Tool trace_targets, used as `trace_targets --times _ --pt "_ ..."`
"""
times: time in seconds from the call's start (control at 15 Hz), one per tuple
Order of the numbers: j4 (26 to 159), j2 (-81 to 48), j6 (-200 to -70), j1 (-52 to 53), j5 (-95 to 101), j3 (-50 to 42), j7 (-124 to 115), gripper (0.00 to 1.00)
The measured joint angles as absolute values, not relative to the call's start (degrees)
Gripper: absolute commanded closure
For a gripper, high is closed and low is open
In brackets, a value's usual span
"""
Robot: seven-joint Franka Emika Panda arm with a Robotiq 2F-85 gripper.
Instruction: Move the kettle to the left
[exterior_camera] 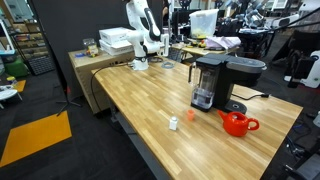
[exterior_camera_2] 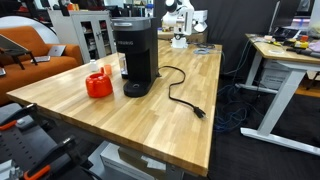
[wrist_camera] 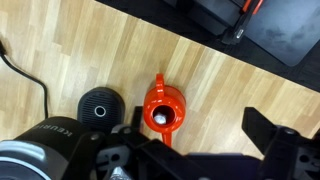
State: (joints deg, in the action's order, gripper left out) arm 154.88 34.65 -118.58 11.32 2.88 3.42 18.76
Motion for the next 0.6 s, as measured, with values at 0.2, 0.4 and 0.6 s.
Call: trace_targets --times 0.2,0.4,0.6 --pt "154.95 33.27 -118.97 12.52 2.89 3.45 19.88 0.0" --pt "155.04 31.05 -120.4 12.68 2.89 3.47 19.88 0.0" --pt "155.0 30.82 -120.63 12.68 2.89 3.47 19.88 0.0"
